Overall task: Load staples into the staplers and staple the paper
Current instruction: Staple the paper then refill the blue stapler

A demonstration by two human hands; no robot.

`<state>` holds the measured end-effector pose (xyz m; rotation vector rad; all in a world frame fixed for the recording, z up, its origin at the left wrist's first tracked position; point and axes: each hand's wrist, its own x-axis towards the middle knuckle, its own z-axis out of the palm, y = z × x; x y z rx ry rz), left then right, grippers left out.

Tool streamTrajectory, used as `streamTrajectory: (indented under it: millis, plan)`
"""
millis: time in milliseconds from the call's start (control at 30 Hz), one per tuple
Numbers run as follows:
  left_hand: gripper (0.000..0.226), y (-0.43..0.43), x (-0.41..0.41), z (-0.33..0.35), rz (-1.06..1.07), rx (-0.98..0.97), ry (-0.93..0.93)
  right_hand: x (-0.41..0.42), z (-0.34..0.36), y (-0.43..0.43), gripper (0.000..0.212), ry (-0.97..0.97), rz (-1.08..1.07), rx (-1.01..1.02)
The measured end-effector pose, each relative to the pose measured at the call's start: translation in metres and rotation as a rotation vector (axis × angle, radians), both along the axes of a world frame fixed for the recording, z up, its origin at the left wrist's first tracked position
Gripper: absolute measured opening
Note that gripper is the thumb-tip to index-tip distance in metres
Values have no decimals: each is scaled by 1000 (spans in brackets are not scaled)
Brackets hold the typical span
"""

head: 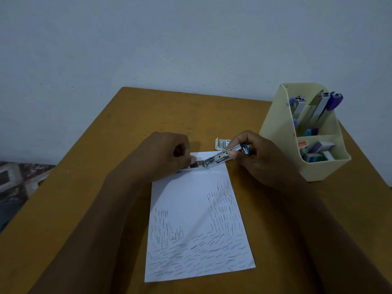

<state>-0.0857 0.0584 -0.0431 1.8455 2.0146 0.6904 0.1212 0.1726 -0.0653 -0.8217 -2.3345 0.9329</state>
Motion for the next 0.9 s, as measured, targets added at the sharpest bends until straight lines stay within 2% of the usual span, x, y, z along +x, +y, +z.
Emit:
streamTrajectory:
  millis: [67, 133, 200, 333, 467, 567, 700, 800, 900]
  plan:
    - [16, 0, -2, 1, 6, 2, -28, -1, 1, -2, 5, 19, -9, 3]
    - [35, 0, -4, -1, -13, -88, 33, -2, 1, -3, 5, 38, -32, 9]
    - [42, 1, -7, -5, -29, -152, 110, -1, 1, -2, 6, 53, -55, 12]
    - [22, 1, -11, -9, -54, -123, 190, 0, 1, -1, 10, 100, -88, 8]
    - [14, 3, -7, -9, -44, -53, 196, 0, 1, -2, 17, 135, -121, 25]
    - [13, 3, -6, -7, 7, 25, 89, -1, 0, -2, 19, 172, -147, 39]
    - [25, 2, 1, 2, 57, 160, -182, -7, -4, -6, 17, 180, -163, 21]
    - [23, 4, 7, 2, 20, 158, -300, -11, -4, -11, 15, 229, -147, -16]
    - [20, 7, 18, -8, -69, 173, -286, -15, -4, -17, 11, 290, -101, -81]
